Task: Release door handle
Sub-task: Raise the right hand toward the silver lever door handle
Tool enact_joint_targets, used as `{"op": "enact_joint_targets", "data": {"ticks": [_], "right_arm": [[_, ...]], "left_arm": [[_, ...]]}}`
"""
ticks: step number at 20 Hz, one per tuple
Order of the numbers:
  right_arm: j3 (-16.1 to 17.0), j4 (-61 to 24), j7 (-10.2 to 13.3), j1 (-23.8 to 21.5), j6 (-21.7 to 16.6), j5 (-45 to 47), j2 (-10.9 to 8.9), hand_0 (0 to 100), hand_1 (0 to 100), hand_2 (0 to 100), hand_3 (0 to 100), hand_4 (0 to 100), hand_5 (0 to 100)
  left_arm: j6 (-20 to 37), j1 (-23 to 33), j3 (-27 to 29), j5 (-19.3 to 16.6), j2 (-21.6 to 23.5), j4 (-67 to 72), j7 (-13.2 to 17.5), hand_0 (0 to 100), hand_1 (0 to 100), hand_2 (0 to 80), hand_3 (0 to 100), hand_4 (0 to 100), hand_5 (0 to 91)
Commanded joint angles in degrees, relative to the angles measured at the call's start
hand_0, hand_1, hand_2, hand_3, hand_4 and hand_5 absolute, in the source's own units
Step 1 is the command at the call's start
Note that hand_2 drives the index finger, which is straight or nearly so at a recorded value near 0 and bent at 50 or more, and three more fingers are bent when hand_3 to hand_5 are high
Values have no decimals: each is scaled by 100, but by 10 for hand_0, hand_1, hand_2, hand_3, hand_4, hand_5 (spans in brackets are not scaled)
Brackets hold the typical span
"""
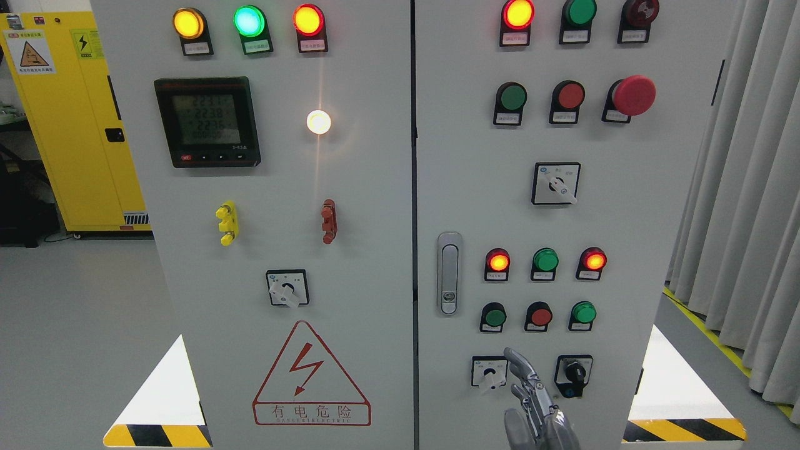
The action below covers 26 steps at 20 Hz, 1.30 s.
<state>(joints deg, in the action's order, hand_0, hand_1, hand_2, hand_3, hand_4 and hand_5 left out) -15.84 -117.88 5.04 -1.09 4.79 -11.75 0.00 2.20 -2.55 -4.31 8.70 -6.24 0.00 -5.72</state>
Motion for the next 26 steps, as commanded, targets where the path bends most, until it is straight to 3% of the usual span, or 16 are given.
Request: {"op": "enact_joint_targets", "data": {"ticks": [1, 2, 4, 11, 20, 24, 26], "right_arm": [[-7, 2, -3, -40, 224, -741, -114, 460, 413, 0, 841, 883, 836], [-7, 2, -3, -31, 216, -855, -114, 506, 419, 0, 917, 956, 974], [-24, 11, -12, 21, 198, -1275, -105, 536, 414, 0, 985, 1000, 1000], [-33, 63, 49, 118, 180, -3226, 123, 453, 391, 46, 1000, 1000, 1000], [-24, 213, 102, 197, 163, -5310, 106, 441, 379, 17, 1000, 1000, 1000], [-33, 441, 173, 294, -161, -5970, 115, 448, 371, 0, 1000, 1000, 1000], [-42, 590, 356, 469, -346, -6189, 115, 459, 367, 0, 1000, 1000, 1000]], "left_arm": [[0, 0, 0, 0, 0, -70, 1, 120, 556, 0, 0, 0, 0], [0, 0, 0, 0, 0, -70, 1, 120, 556, 0, 0, 0, 0], [0, 0, 0, 0, 0, -70, 1, 120, 556, 0, 0, 0, 0], [0, 0, 0, 0, 0, -70, 1, 120, 556, 0, 0, 0, 0], [0, 0, 0, 0, 0, -70, 1, 120, 556, 0, 0, 0, 0], [0, 0, 0, 0, 0, -70, 1, 120, 556, 0, 0, 0, 0], [0, 0, 0, 0, 0, -70, 1, 120, 556, 0, 0, 0, 0]]}}
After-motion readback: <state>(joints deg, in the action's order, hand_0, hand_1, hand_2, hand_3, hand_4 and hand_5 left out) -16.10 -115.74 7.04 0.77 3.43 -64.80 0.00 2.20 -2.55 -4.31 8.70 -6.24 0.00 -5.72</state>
